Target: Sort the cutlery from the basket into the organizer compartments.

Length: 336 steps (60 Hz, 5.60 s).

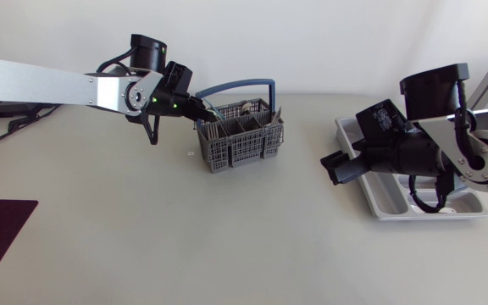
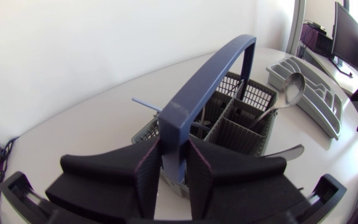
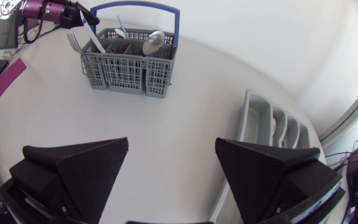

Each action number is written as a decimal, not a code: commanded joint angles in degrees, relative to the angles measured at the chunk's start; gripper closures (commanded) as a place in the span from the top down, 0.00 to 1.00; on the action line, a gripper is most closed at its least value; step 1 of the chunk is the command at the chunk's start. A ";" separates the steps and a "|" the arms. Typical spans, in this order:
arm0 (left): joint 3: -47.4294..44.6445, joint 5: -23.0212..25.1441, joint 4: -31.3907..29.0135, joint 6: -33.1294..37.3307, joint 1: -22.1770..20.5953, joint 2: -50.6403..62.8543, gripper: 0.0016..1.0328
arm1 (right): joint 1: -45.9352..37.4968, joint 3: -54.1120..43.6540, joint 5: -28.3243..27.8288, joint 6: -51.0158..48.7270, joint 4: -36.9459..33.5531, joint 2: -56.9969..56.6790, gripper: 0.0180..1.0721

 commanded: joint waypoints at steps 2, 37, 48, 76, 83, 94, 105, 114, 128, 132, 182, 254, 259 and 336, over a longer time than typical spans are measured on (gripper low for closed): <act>-3.10 0.31 0.43 -0.63 0.25 -1.38 0.03 | 0.49 0.84 0.00 -0.67 -0.21 0.47 0.96; -31.05 4.70 -4.85 1.57 0.16 -29.77 0.03 | 3.83 1.45 1.49 0.39 -0.73 -0.50 0.95; -35.97 4.70 -5.72 2.53 -0.10 -35.48 0.24 | 4.97 3.47 1.23 1.44 -0.21 3.46 0.95; -37.90 12.61 -18.91 5.87 12.47 -51.92 0.49 | 8.13 8.48 -0.44 1.97 0.94 15.06 0.81; -39.75 13.67 -18.82 9.21 15.37 -47.35 0.33 | 7.96 9.10 -2.38 2.23 1.11 16.73 0.59; -39.22 15.78 -17.41 9.65 15.10 -39.26 0.10 | 7.34 11.03 -7.47 3.99 1.29 19.54 0.20; -38.61 15.95 -13.55 9.12 11.85 -32.23 0.03 | 7.69 12.62 -8.71 4.78 1.55 22.27 0.11; -37.29 15.95 -10.91 8.60 8.86 -28.63 0.03 | 7.69 13.58 -10.11 4.96 1.64 24.64 0.09; -33.16 15.95 -8.89 5.61 5.00 -23.53 0.03 | 7.78 12.97 -12.92 5.57 2.17 24.90 0.08; -31.93 15.95 -8.19 4.82 4.29 -22.21 0.03 | 7.87 12.26 -13.36 5.66 2.08 23.85 0.08; -28.76 15.87 -7.22 3.50 2.01 -17.73 0.03 | 8.57 4.27 -13.19 6.63 0.76 14.62 0.08; -40.63 16.04 -12.84 15.01 -0.10 -44.89 0.29 | 4.18 -2.85 -8.44 0.65 -2.58 1.79 0.68; -40.72 17.71 -13.63 16.59 -0.63 -46.12 0.34 | 4.35 -3.03 -8.62 0.21 -3.72 0.29 0.80; -32.54 29.23 -9.77 27.32 -4.23 -32.14 0.48 | 9.80 -6.37 -8.97 -1.55 -3.55 0.12 0.87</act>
